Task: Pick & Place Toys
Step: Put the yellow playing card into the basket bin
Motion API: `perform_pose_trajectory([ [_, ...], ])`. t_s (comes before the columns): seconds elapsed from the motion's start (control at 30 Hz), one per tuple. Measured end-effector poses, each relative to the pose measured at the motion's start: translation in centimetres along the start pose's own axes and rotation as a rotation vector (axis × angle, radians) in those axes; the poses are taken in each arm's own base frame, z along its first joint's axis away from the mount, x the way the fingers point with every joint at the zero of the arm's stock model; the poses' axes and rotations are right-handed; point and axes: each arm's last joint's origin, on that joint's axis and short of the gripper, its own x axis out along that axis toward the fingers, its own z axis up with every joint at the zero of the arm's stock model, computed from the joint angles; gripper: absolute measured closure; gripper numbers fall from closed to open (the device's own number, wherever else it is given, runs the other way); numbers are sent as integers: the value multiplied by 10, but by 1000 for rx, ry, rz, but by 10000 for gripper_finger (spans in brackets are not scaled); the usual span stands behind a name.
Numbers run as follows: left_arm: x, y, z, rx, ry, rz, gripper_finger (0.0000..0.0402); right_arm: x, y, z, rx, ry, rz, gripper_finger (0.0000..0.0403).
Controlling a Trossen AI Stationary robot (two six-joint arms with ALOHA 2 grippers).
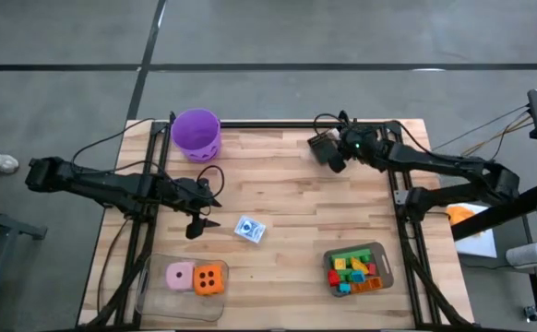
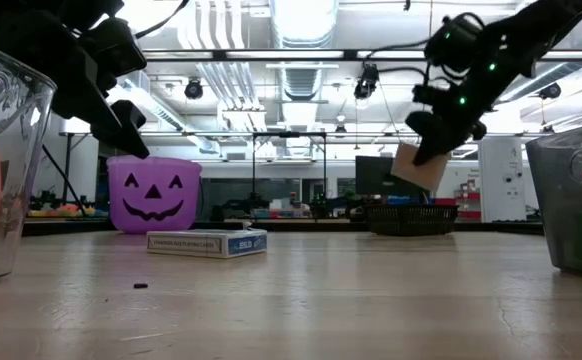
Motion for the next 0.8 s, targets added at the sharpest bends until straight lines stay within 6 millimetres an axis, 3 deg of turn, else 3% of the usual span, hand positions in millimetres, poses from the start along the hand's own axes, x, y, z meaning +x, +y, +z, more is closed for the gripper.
perform_pose_trajectory([
  [0.17, 0, 0, 0, 0, 0, 0, 78, 24, -3, -5, -64, 71, -36, 343],
  [0.47, 0, 0, 0, 0, 0, 0, 78, 60, 10, 3, -287, 166, -66, 343],
  [0.7, 0, 0, 0, 0, 0, 0, 78, 72, 16, 11, -369, 301, -64, 343],
  [0.8, 0, 0, 0, 0, 0, 0, 78, 74, 16, 13, -375, 314, -67, 311],
])
